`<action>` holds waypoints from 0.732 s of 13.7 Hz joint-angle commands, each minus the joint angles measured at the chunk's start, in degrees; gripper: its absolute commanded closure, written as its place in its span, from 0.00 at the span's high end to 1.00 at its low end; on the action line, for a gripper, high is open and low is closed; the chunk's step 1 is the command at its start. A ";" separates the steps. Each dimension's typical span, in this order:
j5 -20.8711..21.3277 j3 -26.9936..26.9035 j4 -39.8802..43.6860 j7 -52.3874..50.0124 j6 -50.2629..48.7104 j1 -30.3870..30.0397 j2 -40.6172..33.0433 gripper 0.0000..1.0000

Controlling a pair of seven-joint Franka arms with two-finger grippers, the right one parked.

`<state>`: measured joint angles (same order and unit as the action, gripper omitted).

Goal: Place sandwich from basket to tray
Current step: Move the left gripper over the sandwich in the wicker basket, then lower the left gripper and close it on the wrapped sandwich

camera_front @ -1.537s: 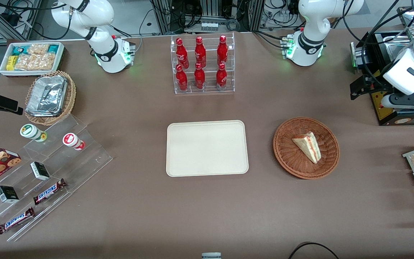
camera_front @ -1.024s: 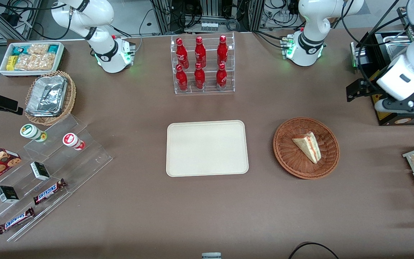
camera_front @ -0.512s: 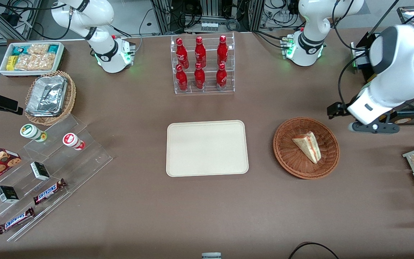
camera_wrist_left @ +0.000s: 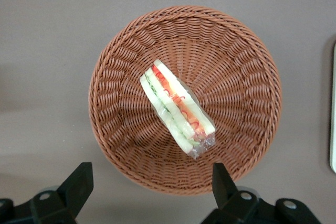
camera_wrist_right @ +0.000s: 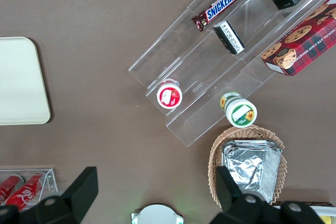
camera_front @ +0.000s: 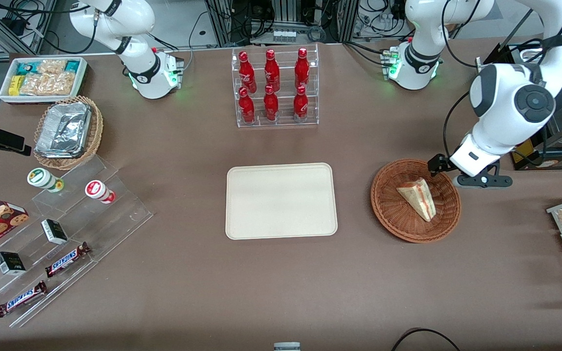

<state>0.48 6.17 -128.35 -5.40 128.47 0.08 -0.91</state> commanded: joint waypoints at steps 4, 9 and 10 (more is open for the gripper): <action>0.32 0.24 -3.57 -26.20 8.36 2.47 1.69 1.00; 0.32 0.24 -3.40 -43.53 12.06 3.26 6.00 1.00; 0.32 0.24 -3.40 -47.47 12.67 3.35 6.88 1.00</action>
<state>0.45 6.59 -131.72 -46.42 139.38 2.84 4.72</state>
